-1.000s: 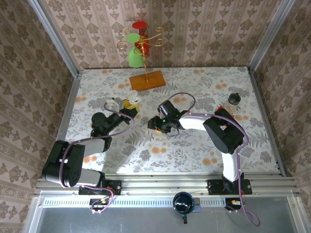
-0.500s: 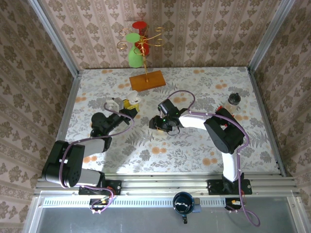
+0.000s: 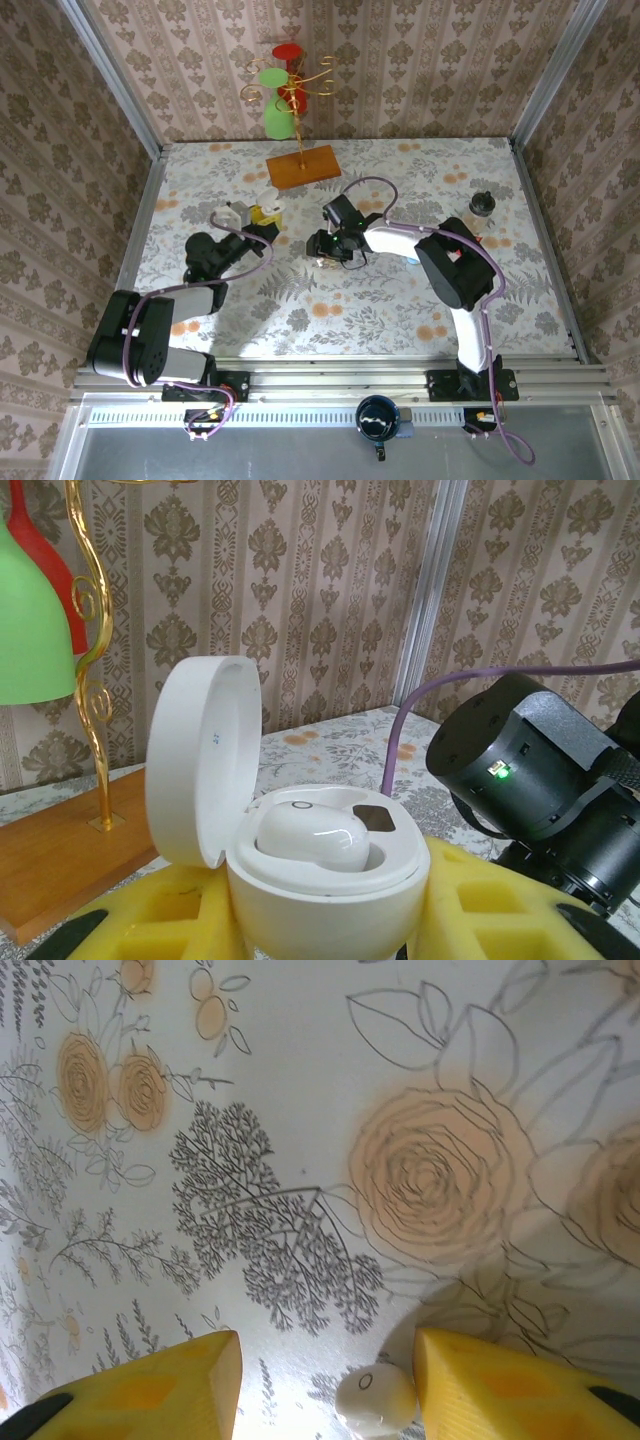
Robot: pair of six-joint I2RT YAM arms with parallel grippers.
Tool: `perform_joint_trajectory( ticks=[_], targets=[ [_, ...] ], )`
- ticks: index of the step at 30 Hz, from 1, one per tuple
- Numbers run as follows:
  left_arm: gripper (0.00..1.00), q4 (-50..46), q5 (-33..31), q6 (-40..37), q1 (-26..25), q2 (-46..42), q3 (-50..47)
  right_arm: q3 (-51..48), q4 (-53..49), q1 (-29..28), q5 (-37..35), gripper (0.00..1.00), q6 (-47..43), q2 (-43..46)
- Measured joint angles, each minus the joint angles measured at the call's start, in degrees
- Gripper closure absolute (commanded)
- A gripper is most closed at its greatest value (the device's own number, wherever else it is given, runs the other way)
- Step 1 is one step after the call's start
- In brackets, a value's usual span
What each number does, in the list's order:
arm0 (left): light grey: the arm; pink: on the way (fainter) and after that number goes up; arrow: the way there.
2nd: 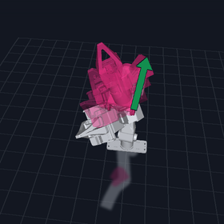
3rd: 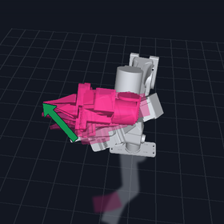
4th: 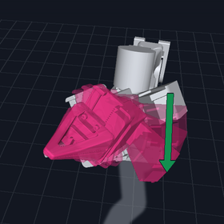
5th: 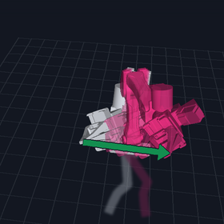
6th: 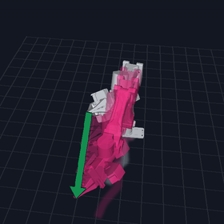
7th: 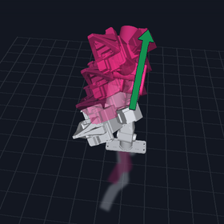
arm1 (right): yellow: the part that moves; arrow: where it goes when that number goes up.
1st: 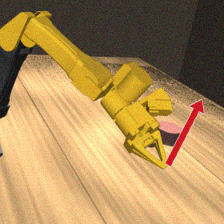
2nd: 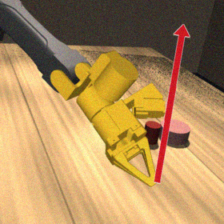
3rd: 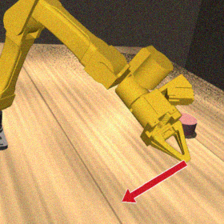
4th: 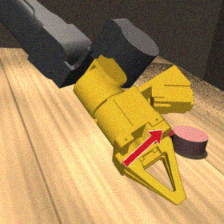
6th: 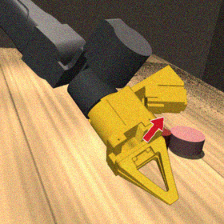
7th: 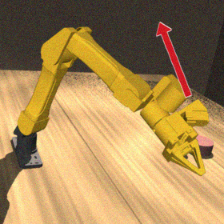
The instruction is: Insert wireless bluetooth earbuds into charging case
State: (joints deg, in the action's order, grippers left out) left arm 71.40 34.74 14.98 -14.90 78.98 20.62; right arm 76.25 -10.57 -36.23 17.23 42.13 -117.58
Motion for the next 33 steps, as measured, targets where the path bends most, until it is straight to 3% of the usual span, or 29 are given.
perform_joint_trajectory(
  ticks=[10, 18, 24, 33],
  targets=[
    [0.77, 0.0, 0.0, 0.0, 0.85, 0.0, -0.02, 4.61, -1.29, 0.33, 4.2, 0.52, -0.09, -3.37],
    [0.77, 0.0, -0.44, 0.07, 3.91, 0.0, -0.79, 10.01, -8.46, -0.07, 0.52, 0.5, -7.65, -3.67],
    [0.77, 0.04, -1.99, 1.36, 8.48, 0.0, -1.97, 12.09, -16.83, -2.34, -10.51, 0.5, -14.49, -1.77],
    [0.76, 0.02, -7.45, 3.06, 12.72, 0.0, -4.07, 18.8, -30.03, -12.09, -32.22, 0.5, -19.3, -1.97]
  ],
)
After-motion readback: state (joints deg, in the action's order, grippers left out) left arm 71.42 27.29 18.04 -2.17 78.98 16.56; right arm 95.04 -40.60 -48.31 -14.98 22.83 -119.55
